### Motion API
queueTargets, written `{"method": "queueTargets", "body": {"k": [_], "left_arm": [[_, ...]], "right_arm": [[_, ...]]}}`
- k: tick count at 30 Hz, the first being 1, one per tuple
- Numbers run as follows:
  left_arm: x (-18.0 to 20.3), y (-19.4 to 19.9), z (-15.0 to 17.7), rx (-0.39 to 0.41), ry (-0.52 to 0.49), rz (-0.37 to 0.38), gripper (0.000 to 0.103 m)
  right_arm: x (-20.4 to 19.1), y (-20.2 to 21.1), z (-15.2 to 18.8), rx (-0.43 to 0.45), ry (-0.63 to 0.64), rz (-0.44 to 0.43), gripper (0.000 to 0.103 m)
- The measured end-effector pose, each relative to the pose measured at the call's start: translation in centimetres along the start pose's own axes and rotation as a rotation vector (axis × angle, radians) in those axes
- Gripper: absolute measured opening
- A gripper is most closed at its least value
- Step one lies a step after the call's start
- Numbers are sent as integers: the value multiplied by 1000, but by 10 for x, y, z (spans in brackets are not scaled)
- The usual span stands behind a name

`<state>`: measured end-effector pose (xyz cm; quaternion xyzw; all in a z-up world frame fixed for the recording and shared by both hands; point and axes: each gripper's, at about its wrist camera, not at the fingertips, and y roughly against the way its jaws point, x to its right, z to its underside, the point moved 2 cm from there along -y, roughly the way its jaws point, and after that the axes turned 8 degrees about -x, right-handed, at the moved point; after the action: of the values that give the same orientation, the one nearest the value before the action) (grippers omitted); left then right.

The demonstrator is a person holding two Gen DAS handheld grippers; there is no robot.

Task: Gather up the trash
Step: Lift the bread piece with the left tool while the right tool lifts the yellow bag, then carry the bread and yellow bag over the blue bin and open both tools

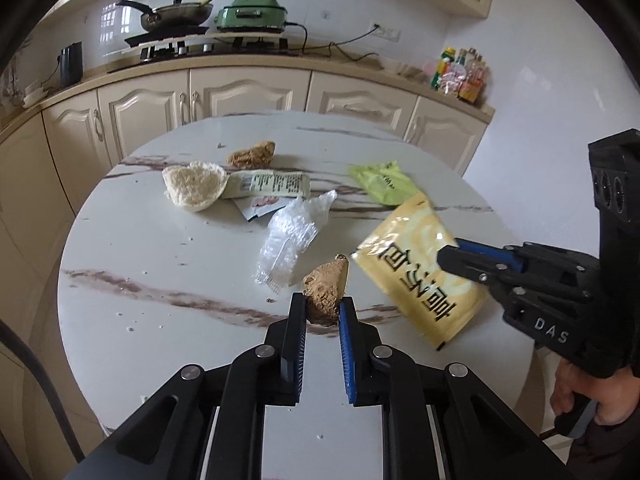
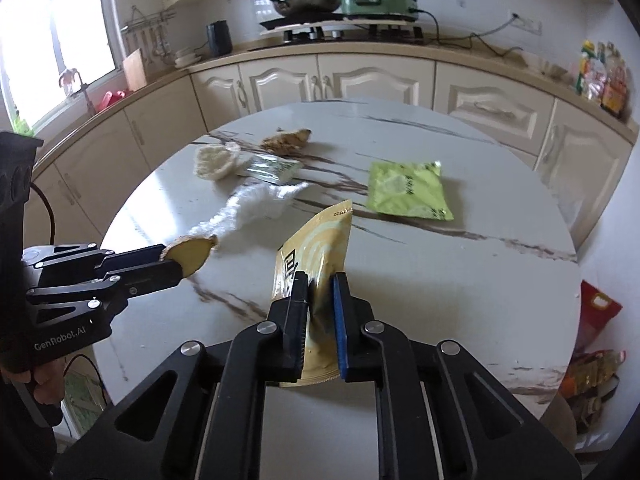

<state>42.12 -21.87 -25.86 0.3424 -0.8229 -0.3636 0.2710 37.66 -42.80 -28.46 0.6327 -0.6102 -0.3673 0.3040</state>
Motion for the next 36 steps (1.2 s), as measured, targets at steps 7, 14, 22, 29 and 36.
{"method": "queueTargets", "body": {"k": [7, 14, 22, 29, 36], "left_arm": [[-7, 29, 9, 38, 20, 0, 12], [-34, 90, 19, 143, 64, -16, 12], [-114, 167, 65, 235, 161, -123, 12], [-220, 193, 135, 185, 334, -234, 12], [-309, 121, 183, -3, 510, -210, 12]], "right_arm": [[-26, 17, -9, 29, 33, -16, 11], [-70, 50, -32, 117, 93, -26, 11], [-190, 44, -70, 154, 251, -133, 11], [-318, -27, -79, 65, 404, -260, 11], [-394, -155, -60, -143, 469, -285, 11]]}}
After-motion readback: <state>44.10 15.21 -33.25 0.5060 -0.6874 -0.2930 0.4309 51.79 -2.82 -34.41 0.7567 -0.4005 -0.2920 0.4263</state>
